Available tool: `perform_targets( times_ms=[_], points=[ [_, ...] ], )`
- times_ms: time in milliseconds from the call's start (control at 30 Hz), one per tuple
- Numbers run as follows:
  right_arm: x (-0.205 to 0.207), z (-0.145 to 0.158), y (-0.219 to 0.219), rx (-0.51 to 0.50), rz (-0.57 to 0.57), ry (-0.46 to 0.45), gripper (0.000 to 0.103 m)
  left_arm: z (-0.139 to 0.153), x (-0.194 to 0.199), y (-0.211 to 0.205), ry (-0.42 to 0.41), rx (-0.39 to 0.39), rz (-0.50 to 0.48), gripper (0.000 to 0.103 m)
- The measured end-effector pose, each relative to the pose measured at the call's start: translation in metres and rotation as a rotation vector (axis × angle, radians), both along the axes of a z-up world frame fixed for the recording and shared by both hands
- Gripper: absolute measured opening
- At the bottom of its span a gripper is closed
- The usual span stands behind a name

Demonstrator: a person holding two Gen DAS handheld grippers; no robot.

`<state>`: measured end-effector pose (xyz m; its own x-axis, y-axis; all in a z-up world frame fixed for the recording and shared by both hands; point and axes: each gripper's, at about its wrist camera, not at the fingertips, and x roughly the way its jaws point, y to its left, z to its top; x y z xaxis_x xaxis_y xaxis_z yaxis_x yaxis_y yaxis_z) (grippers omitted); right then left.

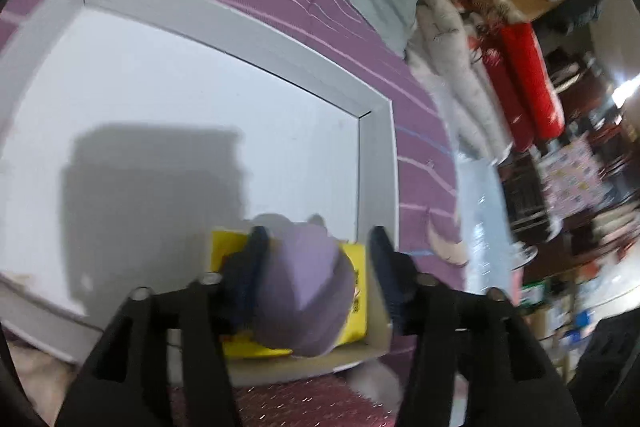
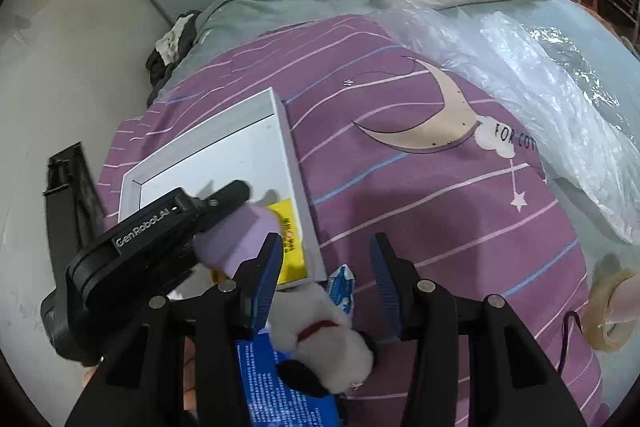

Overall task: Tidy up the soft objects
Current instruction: 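Lower the lavender sponge onto the yellow pack and open the left gripper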

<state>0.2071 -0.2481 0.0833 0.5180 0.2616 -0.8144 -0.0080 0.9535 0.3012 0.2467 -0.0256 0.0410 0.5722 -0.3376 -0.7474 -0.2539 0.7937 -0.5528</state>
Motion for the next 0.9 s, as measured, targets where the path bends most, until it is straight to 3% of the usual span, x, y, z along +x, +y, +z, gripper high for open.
perform_targets(
  times_ms=[33, 167, 367, 400, 500, 533, 900],
  points=[
    [0.0, 0.0, 0.0, 0.001, 0.001, 0.0, 0.045, 0.002, -0.002, -0.001, 0.003, 0.021, -0.01, 0.074],
    [-0.001, -0.001, 0.002, 0.005, 0.01, 0.0, 0.045, 0.008, -0.008, -0.005, 0.031, 0.127, -0.054, 0.078],
    [-0.001, 0.001, 0.005, 0.014, 0.027, -0.004, 0.045, 0.018, -0.02, 0.019, -0.018, 0.032, -0.043, 0.076],
    [-0.002, 0.001, 0.005, 0.019, 0.031, -0.005, 0.045, 0.02, -0.019, 0.02, -0.007, 0.027, -0.049, 0.07],
    [-0.002, 0.001, 0.007, 0.035, 0.037, -0.003, 0.045, 0.012, -0.018, 0.029, 0.07, 0.0, -0.099, 0.024],
    [-0.001, 0.001, 0.008, 0.041, 0.038, 0.0, 0.045, 0.008, -0.017, 0.03, 0.087, -0.011, -0.117, 0.019],
    [-0.001, -0.003, 0.011, 0.055, 0.039, 0.025, 0.045, 0.0, -0.011, 0.009, 0.096, -0.006, -0.181, 0.016]
  ],
)
